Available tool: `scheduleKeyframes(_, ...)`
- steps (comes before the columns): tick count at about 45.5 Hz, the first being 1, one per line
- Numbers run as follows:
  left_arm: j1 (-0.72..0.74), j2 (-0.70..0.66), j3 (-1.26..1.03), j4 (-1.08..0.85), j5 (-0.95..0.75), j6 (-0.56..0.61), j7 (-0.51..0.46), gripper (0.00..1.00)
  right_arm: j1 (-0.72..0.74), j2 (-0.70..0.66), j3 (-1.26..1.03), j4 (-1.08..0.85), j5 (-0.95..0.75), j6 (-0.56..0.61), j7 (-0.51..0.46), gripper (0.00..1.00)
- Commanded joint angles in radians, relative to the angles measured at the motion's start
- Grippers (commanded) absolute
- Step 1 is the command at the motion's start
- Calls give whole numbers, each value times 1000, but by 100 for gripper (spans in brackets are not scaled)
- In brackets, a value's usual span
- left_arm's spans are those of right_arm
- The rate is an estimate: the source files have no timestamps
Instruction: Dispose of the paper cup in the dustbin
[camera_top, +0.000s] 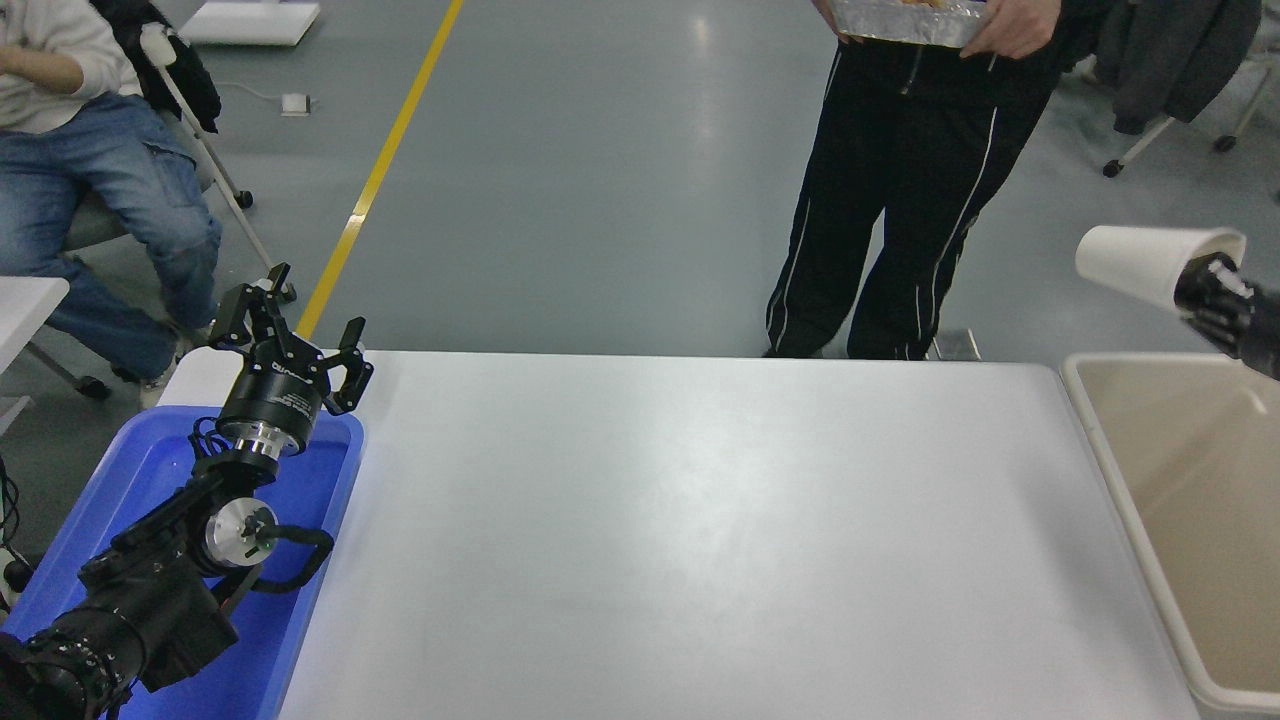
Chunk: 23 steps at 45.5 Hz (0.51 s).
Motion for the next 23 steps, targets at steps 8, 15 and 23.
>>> scheduleKeyframes(8,0,0,-1,0,0,0,0,100,-77,169,-26,-370,88,-64,-381,0)
scheduleKeyframes(15,0,0,-1,0,0,0,0,100,-95,169,-26,-370,102,-115,-482,0)
scheduleKeyframes(23,0,0,1,0,0,0,0,100,-143,179,-23,-368,104,-206,-530,0)
